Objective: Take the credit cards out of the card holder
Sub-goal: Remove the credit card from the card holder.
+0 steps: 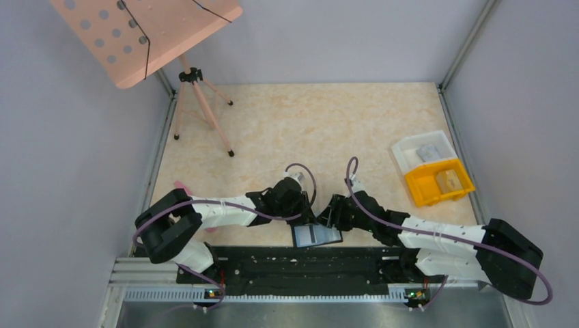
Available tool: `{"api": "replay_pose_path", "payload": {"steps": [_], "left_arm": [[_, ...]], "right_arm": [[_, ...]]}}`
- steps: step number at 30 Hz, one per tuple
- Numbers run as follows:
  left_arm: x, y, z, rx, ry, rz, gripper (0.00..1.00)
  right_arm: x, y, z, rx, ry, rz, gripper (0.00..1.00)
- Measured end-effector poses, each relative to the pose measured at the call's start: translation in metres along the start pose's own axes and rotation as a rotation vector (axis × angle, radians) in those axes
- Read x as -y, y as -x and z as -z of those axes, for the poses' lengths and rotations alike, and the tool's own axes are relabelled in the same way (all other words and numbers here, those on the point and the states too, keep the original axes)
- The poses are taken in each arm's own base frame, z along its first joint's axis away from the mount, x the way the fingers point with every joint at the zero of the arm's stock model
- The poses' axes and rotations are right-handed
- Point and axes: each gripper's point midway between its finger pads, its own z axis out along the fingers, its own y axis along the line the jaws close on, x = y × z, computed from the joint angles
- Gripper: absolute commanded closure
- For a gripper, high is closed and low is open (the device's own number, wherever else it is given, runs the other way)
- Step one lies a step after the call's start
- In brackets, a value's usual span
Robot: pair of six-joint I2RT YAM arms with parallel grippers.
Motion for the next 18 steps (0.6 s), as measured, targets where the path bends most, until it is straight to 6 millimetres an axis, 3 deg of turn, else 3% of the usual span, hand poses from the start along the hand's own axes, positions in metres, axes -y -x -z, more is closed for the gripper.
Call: {"api": "replay_pose_path", "payload": {"steps": [11,18], "left_arm": [[0.037,0.004,-0.002,-0.003,-0.090,-0.024,0.70],[0.038,0.004,-0.012,-0.011,-0.079,-0.023,0.69]], "right_arm": [[-0.022,0.041,0.041,0.144,-0.004,0.030,0.43],[-0.031,0.048,0.060,0.173,0.037,0.071,0.55]]}}
